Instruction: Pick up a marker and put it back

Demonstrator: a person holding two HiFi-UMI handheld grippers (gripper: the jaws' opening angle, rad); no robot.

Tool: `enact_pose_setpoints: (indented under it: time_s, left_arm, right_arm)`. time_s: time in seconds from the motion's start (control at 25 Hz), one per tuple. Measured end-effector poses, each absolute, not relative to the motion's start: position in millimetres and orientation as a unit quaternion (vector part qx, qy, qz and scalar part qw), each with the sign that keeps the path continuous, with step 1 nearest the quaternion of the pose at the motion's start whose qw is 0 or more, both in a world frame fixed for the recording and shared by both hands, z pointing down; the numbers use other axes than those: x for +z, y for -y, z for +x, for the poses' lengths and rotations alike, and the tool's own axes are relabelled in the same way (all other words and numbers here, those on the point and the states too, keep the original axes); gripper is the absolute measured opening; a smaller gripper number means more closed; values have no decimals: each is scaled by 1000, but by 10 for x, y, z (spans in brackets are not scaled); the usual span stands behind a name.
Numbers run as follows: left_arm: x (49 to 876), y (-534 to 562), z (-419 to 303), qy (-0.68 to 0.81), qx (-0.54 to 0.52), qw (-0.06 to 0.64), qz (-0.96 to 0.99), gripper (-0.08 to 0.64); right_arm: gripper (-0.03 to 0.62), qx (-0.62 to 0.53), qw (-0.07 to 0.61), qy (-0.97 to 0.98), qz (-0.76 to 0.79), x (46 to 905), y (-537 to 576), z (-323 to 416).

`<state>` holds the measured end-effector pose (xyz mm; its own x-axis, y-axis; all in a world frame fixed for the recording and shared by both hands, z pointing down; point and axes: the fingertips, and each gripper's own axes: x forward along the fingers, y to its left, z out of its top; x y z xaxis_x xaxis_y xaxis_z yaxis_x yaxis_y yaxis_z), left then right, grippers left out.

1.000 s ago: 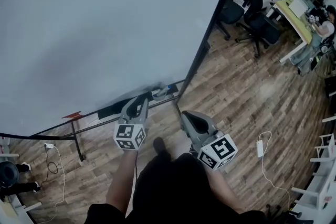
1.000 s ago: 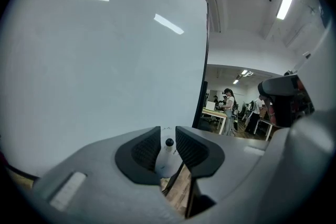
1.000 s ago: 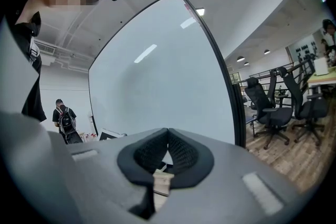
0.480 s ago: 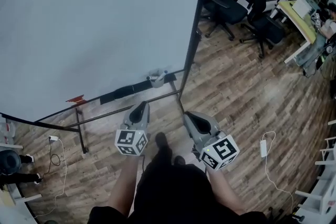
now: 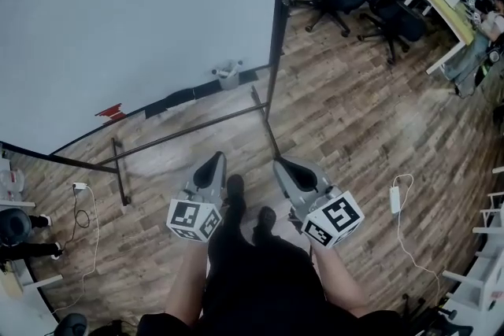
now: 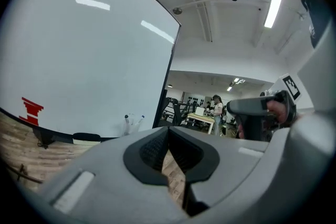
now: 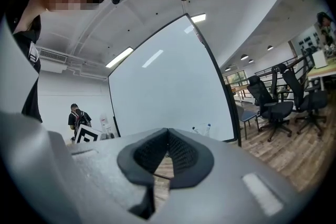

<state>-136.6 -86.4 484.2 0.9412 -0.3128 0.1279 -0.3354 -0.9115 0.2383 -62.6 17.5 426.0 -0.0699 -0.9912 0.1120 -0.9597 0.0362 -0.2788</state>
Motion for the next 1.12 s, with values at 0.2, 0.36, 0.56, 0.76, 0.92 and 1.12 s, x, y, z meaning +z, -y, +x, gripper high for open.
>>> enact_pose_setpoints:
  time_s: [0.2, 0.36, 0.56, 0.76, 0.92, 1.12]
  left_arm:
    - [4526, 646, -1459, 143, 20, 121, 982, 11]
    - [4289, 627, -1464, 119, 8, 110, 987, 11]
    - [4042, 625, -1527, 95, 16, 92, 991, 11]
    - [4028, 682, -1550, 90, 14, 94, 991, 11]
    - [3991, 653, -1541, 85, 12, 89, 992, 11]
    - [3987, 572, -1546, 82, 11, 87, 993, 11]
  right_arm:
    - [2, -130, 55, -718, -681, 4175, -230, -775]
    - [2, -121, 72, -708, -692, 4134, -147, -743]
    - [2, -111, 64, -706, -697, 4073, -5, -856]
    - [2, -100, 37, -715, -691, 4107, 69, -1039]
    - [2, -106, 29, -706, -700, 4123, 50, -1017]
    - [2, -97, 19, -703, -704, 4099, -33, -1021]
